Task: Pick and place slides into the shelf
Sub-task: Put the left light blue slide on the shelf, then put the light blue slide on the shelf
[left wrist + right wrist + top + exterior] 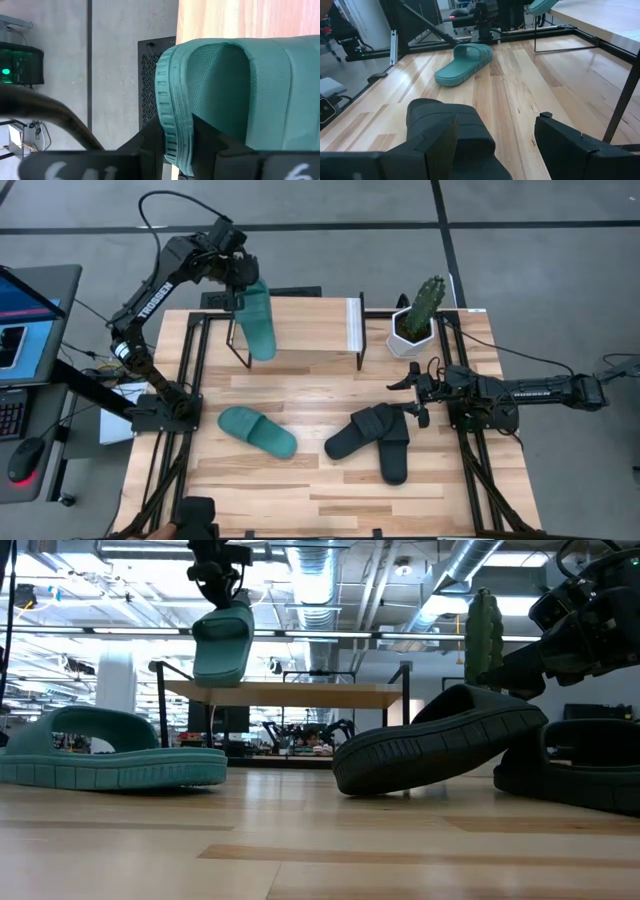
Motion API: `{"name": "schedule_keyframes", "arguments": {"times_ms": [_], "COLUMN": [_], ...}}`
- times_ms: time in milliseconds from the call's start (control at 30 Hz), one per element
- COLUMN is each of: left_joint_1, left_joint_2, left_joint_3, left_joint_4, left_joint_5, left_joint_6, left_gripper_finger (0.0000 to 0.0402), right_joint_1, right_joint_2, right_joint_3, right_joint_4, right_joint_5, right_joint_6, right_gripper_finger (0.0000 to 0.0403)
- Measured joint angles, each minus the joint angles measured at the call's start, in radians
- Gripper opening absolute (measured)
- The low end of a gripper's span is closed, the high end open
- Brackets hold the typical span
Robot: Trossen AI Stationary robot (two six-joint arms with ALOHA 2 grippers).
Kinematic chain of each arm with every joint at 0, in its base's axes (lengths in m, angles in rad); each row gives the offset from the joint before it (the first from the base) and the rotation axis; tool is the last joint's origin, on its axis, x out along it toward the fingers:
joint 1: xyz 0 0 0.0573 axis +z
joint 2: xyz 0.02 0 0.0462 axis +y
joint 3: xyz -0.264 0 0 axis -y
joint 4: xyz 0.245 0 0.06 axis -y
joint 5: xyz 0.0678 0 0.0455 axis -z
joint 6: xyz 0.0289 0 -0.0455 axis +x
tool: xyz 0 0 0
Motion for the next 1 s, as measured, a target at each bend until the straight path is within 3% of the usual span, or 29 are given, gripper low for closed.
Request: {"name": "schedule_keyframes", "arguments": {"times_ms": [500,733,1000], "left_joint_1": [0.007,0.011,0.01], "left_joint_2": [0.057,0.078,0.078], "left_joint_3": [0.0,0.0,0.0], "left_joint_4": [0.012,0.013,0.041], "left_joint_5": [-0.052,-0.112,-0.112], "left_joint_6": [-0.035,-0.054,-0.057], "left_gripper_finger": [0.0061,0.0109,0.016], "right_joint_1": [0.0,0.0,0.0], "right_joint_2": [0.0,0.0,0.0], "right_joint_3": [0.0,0.0,0.0], "right_joint_4": [0.0,0.0,0.0], "right_joint_5": [0.0,0.0,0.0], "right_joint_6": [0.0,0.0,0.0], "right_gripper_finger": [0.0249,0.0249,0.0249]}}
